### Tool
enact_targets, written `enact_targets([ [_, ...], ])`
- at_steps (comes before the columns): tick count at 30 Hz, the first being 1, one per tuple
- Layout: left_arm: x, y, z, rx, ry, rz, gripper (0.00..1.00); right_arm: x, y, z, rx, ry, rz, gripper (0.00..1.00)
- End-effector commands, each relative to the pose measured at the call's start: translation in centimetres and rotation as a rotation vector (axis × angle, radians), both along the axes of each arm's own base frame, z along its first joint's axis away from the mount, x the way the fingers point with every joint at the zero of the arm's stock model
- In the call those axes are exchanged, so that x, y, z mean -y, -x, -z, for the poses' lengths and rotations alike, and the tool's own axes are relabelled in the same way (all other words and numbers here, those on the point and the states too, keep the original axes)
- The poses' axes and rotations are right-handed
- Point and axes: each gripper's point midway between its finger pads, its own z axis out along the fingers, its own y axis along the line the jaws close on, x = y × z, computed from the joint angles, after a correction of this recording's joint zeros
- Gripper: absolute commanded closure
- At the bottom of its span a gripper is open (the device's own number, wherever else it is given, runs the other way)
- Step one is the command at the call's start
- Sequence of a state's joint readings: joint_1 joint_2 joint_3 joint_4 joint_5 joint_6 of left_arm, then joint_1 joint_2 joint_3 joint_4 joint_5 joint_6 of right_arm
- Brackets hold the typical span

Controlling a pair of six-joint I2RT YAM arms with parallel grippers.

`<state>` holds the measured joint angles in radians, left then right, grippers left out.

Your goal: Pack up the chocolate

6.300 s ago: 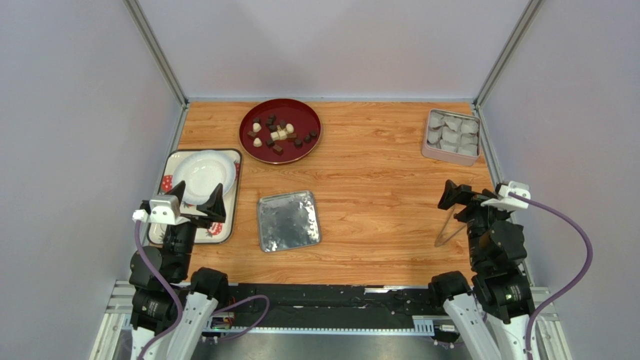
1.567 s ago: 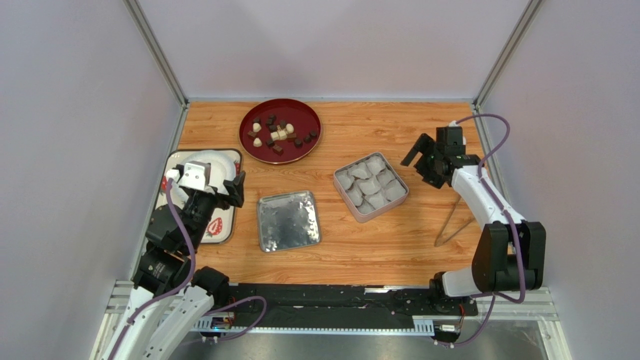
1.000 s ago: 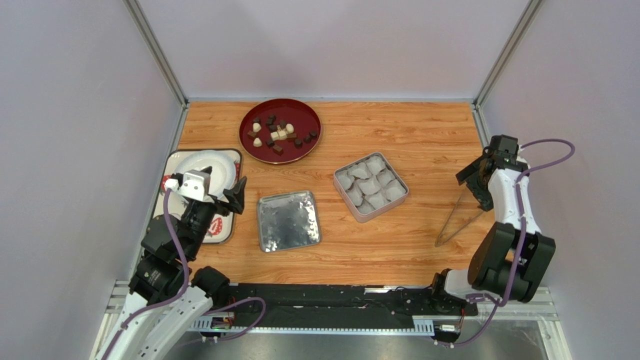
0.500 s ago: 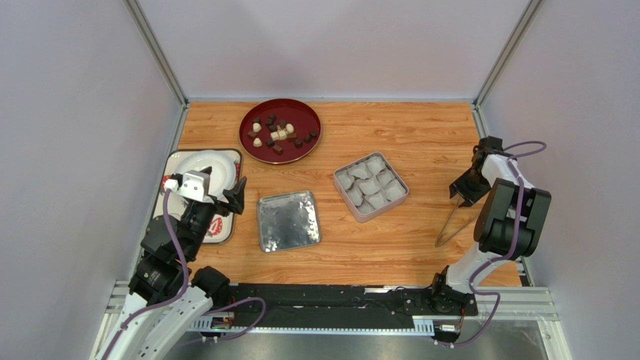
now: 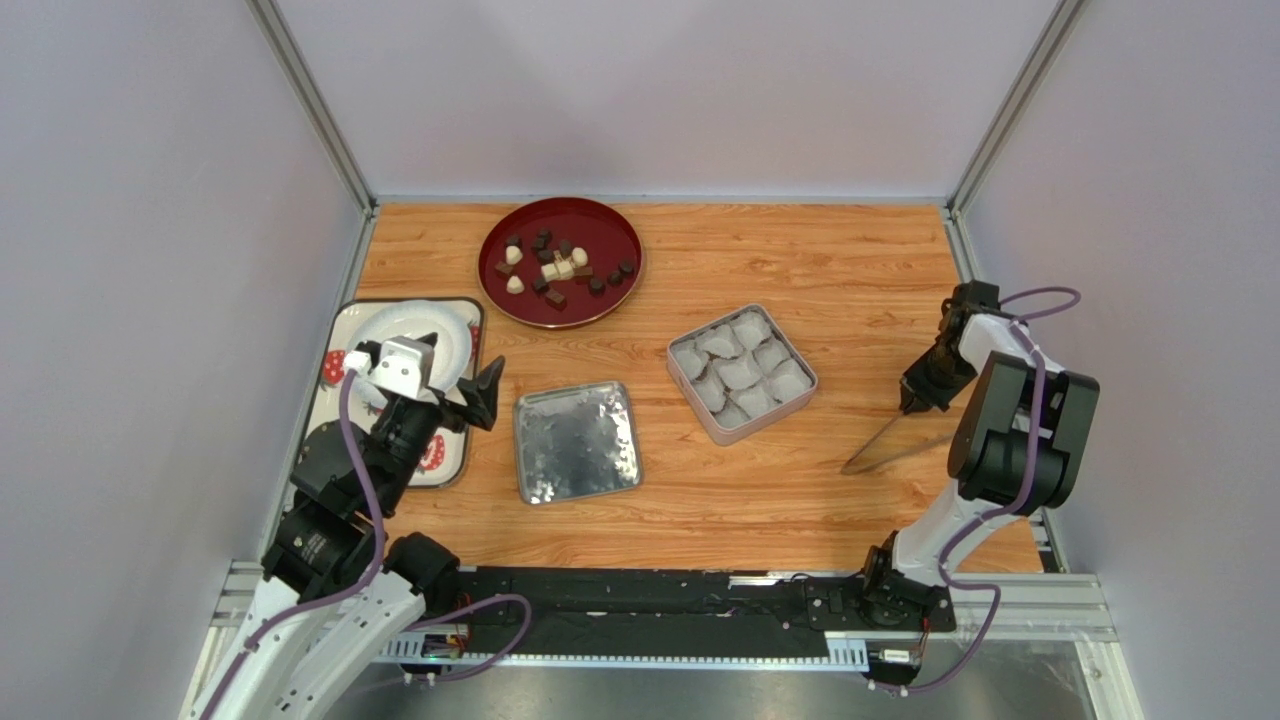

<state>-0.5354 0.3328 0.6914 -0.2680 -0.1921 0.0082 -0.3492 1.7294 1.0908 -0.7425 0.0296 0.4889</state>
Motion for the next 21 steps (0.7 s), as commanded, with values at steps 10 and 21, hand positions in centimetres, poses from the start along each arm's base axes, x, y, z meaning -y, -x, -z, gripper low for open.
enact_targets([
  [10, 5.4, -0.4, -1.4, -0.148, 0.109, 0.221, 0.02, -7.4, -1.8, -9.9, 0.367, -0.121, -0.160, 1.00],
  [21, 12.4, -0.9, -2.1, -0.361, 0.296, 0.488, 0.01, -17.8, -2.2, -23.3, 0.841, -0.265, -0.438, 1.00],
])
